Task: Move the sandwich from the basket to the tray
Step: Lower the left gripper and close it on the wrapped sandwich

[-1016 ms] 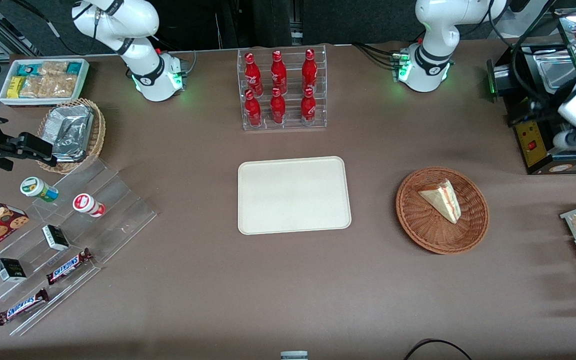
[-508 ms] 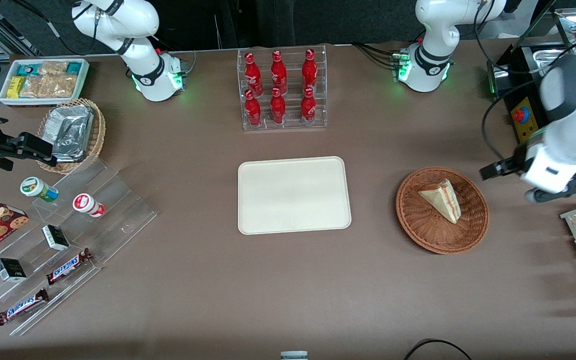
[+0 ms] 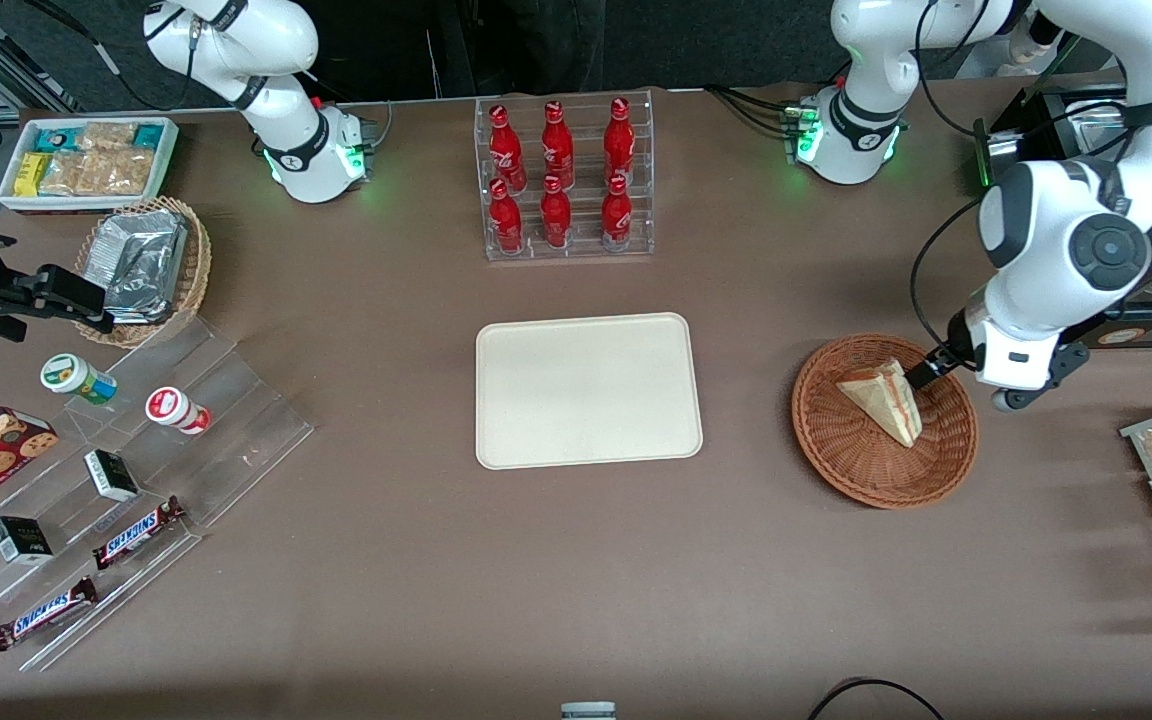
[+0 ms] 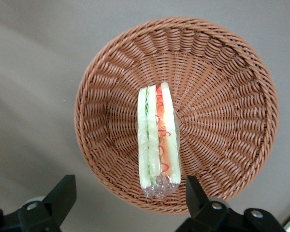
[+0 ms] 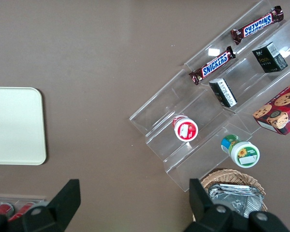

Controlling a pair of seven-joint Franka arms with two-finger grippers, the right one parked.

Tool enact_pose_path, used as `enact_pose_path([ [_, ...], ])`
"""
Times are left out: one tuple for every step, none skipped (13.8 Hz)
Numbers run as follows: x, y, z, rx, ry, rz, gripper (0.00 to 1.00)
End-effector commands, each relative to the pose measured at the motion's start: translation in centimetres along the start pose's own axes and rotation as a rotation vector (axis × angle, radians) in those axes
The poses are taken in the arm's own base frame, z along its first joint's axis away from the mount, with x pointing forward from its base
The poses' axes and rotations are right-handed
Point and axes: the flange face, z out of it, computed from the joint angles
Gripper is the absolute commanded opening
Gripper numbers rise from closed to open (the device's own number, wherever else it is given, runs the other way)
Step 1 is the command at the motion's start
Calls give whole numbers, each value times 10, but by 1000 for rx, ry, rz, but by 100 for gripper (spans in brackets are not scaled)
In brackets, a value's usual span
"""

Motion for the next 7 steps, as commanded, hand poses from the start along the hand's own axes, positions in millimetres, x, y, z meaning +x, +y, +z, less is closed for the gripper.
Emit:
enact_pose_path([
  [-18, 3, 6, -23, 30, -34, 100],
  [-20, 2, 14, -34, 41, -36, 100],
  [-19, 3, 22, -39, 43, -35, 100],
  [-19, 5, 28, -40, 42, -35, 100],
  [-21, 10, 33, -45, 43, -42, 100],
  [-25, 15, 36, -48, 44, -45, 100],
  [-25, 16, 41, -48, 41, -44, 100],
])
